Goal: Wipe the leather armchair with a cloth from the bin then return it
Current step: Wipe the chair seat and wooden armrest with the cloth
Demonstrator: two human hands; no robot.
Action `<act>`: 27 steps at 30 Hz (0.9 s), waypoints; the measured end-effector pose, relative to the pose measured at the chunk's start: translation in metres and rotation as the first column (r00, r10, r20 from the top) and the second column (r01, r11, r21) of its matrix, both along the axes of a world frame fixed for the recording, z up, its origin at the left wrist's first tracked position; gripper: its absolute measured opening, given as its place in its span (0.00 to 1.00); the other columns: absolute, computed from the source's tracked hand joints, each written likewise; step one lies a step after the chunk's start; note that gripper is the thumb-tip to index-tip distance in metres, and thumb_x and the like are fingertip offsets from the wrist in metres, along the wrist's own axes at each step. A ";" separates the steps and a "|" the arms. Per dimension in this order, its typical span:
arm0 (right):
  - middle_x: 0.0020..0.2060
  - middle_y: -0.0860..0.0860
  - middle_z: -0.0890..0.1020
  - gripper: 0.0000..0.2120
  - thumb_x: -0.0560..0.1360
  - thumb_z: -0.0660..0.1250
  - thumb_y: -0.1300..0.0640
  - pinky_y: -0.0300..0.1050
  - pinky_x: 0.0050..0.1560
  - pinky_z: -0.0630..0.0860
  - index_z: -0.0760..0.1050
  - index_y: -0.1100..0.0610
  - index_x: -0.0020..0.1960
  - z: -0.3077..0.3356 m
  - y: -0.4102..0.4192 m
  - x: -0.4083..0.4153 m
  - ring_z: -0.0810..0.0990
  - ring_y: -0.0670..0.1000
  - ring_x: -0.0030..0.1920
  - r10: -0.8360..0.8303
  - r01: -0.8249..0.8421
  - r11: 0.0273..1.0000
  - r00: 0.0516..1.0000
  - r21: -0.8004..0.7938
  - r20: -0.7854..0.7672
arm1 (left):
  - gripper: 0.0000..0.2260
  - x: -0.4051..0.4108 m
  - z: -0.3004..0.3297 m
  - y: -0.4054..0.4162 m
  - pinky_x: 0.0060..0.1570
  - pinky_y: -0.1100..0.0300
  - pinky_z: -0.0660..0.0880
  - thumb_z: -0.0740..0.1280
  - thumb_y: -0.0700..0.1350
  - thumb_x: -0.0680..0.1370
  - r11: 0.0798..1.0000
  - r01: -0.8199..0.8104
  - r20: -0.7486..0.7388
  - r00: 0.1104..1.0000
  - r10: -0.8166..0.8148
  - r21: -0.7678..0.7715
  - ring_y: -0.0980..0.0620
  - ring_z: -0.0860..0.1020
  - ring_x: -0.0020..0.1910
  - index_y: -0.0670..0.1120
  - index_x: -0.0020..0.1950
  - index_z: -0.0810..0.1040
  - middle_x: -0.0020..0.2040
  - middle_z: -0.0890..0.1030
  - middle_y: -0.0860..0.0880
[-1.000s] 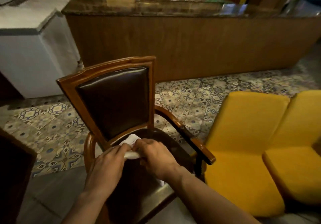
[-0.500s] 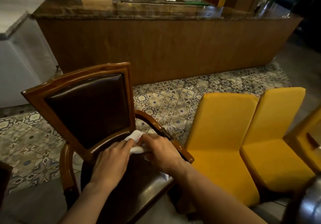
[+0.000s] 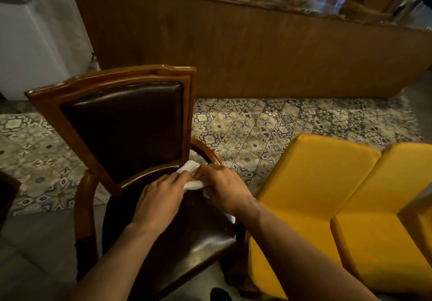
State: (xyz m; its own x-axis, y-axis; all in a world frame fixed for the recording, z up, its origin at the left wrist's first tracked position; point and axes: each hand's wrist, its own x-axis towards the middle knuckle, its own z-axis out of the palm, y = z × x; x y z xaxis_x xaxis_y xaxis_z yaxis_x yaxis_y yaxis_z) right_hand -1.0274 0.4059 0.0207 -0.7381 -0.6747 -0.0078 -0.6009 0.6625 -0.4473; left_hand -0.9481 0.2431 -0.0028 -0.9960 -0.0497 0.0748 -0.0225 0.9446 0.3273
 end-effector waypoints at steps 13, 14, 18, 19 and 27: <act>0.57 0.50 0.83 0.23 0.69 0.74 0.63 0.42 0.48 0.70 0.77 0.50 0.62 -0.038 0.067 -0.125 0.82 0.55 0.54 0.276 -0.281 0.959 0.957 0.044 0.090 | 0.19 -0.075 -0.026 0.089 0.43 0.50 0.82 0.71 0.44 0.77 0.978 -0.208 0.035 0.977 0.208 -0.009 0.48 0.82 0.50 0.52 0.66 0.73 0.54 0.84 0.49; 0.57 0.50 0.83 0.23 0.70 0.74 0.63 0.41 0.47 0.68 0.77 0.49 0.62 -0.043 0.073 -0.131 0.82 0.54 0.54 0.291 -0.296 0.954 0.953 0.054 0.090 | 0.19 -0.078 -0.030 0.097 0.40 0.51 0.82 0.73 0.44 0.76 0.978 -0.210 0.036 0.977 0.210 -0.005 0.48 0.83 0.49 0.52 0.66 0.73 0.53 0.84 0.49; 0.58 0.49 0.82 0.23 0.70 0.74 0.63 0.43 0.51 0.73 0.76 0.47 0.62 -0.062 0.094 -0.146 0.81 0.52 0.55 0.313 -0.323 0.944 0.941 0.065 0.125 | 0.21 -0.087 -0.046 0.121 0.37 0.52 0.81 0.74 0.43 0.75 0.975 -0.220 0.064 0.974 0.218 0.033 0.48 0.82 0.45 0.53 0.65 0.71 0.50 0.84 0.50; 0.58 0.49 0.82 0.23 0.70 0.73 0.63 0.45 0.53 0.75 0.76 0.47 0.62 -0.066 0.098 -0.149 0.81 0.52 0.55 0.313 -0.324 0.944 0.939 0.064 0.141 | 0.19 -0.089 -0.049 0.125 0.37 0.51 0.81 0.73 0.44 0.76 0.974 -0.223 0.069 0.973 0.220 0.035 0.48 0.82 0.45 0.52 0.64 0.72 0.49 0.83 0.50; 0.57 0.47 0.84 0.20 0.69 0.73 0.63 0.48 0.54 0.77 0.79 0.50 0.58 -0.097 0.116 -0.161 0.82 0.52 0.55 0.346 -0.345 0.937 0.910 -0.046 0.229 | 0.26 -0.095 -0.088 0.139 0.66 0.53 0.75 0.67 0.43 0.80 0.953 -0.284 0.100 0.957 0.274 0.104 0.48 0.75 0.69 0.46 0.76 0.64 0.70 0.77 0.48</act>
State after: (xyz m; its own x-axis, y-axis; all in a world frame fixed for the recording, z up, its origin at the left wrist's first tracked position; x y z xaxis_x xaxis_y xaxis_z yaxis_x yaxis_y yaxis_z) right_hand -1.1884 0.5221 -0.0766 -0.4367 -0.8877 -0.1456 -0.6725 0.4296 -0.6027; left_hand -1.0429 0.3825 -0.0906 -0.9436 -0.3297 -0.0303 -0.3114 0.8525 0.4198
